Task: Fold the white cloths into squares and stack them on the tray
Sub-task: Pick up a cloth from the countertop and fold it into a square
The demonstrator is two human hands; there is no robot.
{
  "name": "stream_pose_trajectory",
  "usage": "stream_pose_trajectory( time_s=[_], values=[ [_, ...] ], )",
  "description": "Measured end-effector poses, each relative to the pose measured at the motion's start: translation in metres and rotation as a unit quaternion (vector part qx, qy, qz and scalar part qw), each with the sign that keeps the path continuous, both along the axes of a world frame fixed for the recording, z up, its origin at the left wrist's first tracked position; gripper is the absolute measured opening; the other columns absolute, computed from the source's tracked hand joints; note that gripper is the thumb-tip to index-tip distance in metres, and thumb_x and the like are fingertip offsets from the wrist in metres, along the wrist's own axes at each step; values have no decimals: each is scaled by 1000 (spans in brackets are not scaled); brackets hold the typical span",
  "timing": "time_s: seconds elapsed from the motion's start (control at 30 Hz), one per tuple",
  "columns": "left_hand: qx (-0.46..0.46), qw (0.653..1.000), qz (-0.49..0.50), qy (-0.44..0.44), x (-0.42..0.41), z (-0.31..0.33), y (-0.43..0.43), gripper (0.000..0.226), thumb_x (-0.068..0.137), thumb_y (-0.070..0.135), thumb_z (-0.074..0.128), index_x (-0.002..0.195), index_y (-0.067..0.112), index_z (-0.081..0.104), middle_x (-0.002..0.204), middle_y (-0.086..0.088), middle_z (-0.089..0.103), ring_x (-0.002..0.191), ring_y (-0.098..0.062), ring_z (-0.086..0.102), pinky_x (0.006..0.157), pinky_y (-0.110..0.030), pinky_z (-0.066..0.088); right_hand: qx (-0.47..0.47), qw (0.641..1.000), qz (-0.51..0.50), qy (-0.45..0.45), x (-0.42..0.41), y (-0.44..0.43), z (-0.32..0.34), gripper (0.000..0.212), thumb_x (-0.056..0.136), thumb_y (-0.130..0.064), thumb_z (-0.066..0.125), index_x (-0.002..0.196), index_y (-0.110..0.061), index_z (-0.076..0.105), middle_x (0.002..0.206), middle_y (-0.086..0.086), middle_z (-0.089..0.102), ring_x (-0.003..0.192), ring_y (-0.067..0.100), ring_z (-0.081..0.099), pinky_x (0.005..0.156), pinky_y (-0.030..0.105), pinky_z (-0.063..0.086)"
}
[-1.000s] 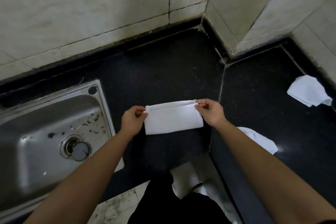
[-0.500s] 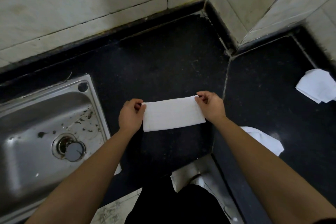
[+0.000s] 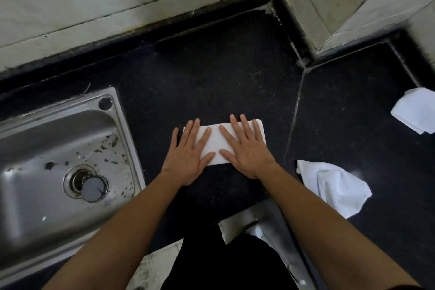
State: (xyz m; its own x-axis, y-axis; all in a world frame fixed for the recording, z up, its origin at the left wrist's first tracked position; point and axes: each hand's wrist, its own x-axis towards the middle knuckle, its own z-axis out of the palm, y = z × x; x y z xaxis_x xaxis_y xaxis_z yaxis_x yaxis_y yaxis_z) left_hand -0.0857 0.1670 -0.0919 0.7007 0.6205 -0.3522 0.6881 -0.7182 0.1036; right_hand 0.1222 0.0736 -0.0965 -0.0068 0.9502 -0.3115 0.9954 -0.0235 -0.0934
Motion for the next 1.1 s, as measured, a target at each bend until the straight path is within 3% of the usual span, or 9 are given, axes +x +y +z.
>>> stream_pose_trajectory(
  time_s=[0.17,0.37,0.47,0.57,0.73,0.8,0.9,1.0,1.1],
  values=[
    [7,1000,23,-2,0,-4,-8,73,95,66,1,156,29,-11,163,-8,-20,151,-26,-18,120,-58,-4,10,994,-106,-18,9,-17,1,75,98,-67,12,160,-25,3,167,11,-5,153,37,-6,122,59,3],
    [-15,1000,23,12,0,-2,-6,73,93,67,0,154,31,-15,163,-7,-22,150,-26,-20,119,-57,-8,-45,993,-108,14,12,-13,9,75,98,-68,11,157,-28,-12,164,7,-22,150,34,-20,121,58,-4],
    [-22,999,22,12,3,2,-6,72,95,66,2,153,31,-18,162,-7,-25,149,-26,-22,119,-57,-10,10,976,-205,71,10,-17,24,75,101,-61,27,159,-21,2,166,12,-2,152,32,1,123,51,12],
    [-26,999,21,10,3,3,-4,71,97,65,7,153,31,-19,162,-7,-25,149,-26,-23,119,-56,-11,123,922,-360,70,5,-20,41,63,100,-49,45,149,-10,36,144,16,44,128,32,45,104,47,43],
    [-27,999,23,5,3,1,-6,72,97,65,8,154,30,-18,162,-8,-26,149,-27,-23,119,-56,-12,-20,856,-493,155,13,-18,48,39,93,-42,59,121,-15,62,126,10,58,107,29,60,85,39,53],
    [-28,999,24,6,3,2,-6,72,97,65,9,153,30,-19,161,-8,-26,149,-26,-24,119,-57,-12,-31,833,-520,186,16,-15,52,29,90,-38,60,104,-16,72,109,12,68,88,24,65,73,36,55],
    [-31,999,25,10,3,4,-6,71,97,65,8,153,30,-19,162,-8,-26,149,-26,-24,119,-57,-11,-40,794,-560,233,20,-11,59,22,87,-33,62,97,-17,74,92,6,70,88,23,68,68,32,54],
    [-39,999,23,19,4,8,-6,72,95,66,5,153,30,-21,160,-7,-29,148,-26,-27,118,-56,-14,-28,736,-606,301,25,-13,56,33,85,-31,71,115,-19,68,109,-1,64,101,19,61,83,33,54],
    [-47,998,25,23,5,10,-4,74,93,67,3,152,31,-22,160,-7,-31,147,-26,-28,117,-56,-14,5,626,-651,430,27,-16,55,47,81,-27,79,125,-14,66,124,5,65,110,23,62,96,36,53]
  ],
)
